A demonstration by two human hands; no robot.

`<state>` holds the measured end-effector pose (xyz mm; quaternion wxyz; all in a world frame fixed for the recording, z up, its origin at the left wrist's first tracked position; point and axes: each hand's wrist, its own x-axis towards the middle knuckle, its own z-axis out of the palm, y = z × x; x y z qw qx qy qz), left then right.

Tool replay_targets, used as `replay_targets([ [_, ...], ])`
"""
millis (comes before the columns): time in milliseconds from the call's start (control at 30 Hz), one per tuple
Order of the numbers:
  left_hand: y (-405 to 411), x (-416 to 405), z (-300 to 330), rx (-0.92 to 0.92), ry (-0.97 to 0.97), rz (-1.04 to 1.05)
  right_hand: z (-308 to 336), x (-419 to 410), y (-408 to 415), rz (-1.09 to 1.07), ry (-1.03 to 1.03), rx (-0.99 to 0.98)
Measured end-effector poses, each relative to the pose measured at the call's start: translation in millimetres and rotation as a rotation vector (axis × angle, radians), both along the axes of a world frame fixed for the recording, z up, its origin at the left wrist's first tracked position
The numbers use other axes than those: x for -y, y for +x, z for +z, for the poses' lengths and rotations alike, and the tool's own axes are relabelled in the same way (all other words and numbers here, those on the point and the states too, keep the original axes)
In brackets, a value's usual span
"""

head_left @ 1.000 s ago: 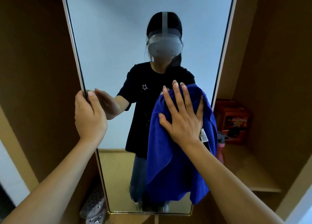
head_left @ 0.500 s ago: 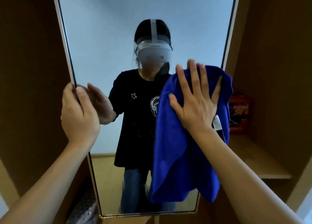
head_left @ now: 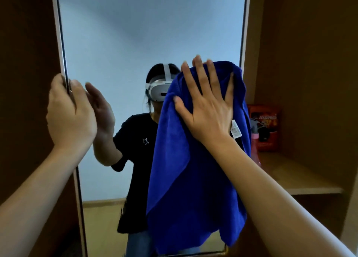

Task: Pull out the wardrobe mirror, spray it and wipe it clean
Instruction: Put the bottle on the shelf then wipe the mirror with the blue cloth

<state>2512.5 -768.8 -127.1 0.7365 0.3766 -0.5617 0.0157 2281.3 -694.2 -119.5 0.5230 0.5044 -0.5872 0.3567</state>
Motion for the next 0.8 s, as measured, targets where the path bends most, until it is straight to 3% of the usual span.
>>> replay_targets([
  [267, -2, -10, -27, 0.129, 0.038, 0.076, -20, -8, -16, -0.008, 0.016, 0.033],
  [600, -1, -6, -28, 0.149, 0.027, 0.085, 2, -2, -2, -0.009, -0.021, 0.054],
  [800, -5, -5, -29, 0.132, 0.020, 0.108, -22, 4, 6, 0.004, -0.004, -0.020],
])
